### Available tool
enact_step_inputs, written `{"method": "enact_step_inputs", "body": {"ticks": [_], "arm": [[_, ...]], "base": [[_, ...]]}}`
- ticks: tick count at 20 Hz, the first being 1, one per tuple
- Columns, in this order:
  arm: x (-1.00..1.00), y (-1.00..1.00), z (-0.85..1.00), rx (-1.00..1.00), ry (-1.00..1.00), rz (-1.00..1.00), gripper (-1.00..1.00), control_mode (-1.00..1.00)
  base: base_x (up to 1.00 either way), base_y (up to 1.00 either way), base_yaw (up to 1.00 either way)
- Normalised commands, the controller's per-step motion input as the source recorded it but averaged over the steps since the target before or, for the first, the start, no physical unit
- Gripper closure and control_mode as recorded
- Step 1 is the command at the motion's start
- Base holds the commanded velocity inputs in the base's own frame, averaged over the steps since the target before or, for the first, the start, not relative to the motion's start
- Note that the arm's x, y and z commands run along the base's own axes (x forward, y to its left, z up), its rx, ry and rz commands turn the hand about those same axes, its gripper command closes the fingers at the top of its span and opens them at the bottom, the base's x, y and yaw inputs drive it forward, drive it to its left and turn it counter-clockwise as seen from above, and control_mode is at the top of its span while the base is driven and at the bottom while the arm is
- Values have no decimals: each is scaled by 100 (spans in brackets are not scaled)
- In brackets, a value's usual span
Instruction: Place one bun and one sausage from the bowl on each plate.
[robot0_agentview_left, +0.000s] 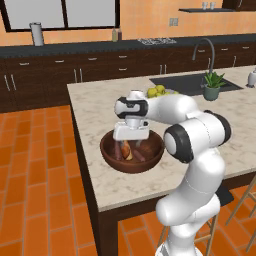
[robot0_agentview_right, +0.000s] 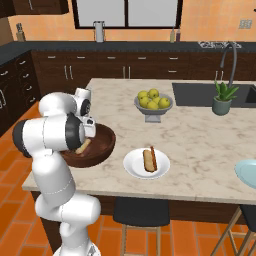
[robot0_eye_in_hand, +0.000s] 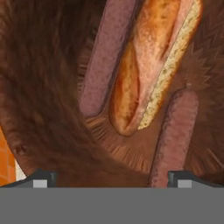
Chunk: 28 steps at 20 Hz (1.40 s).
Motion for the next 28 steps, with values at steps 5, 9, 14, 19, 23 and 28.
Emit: {"method": "enact_step_inputs", "body": {"ticks": [5,9,14,19,23,28], "arm": [[25,0,-31,0,0,1,-100,-100],[29,5,-22,0,0,3,-100,-100],[39,5,-20,0,0,1,-100,-100],[22,2,-25,0,-1,2,-100,-100],[3,1,-43,0,0,3,-100,-100],[0,1,-20,0,0,2,100,-100]], "base": [[0,0,0],[0,0,0],[0,0,0],[0,0,0],[0,0,0],[0,0,0]]}}
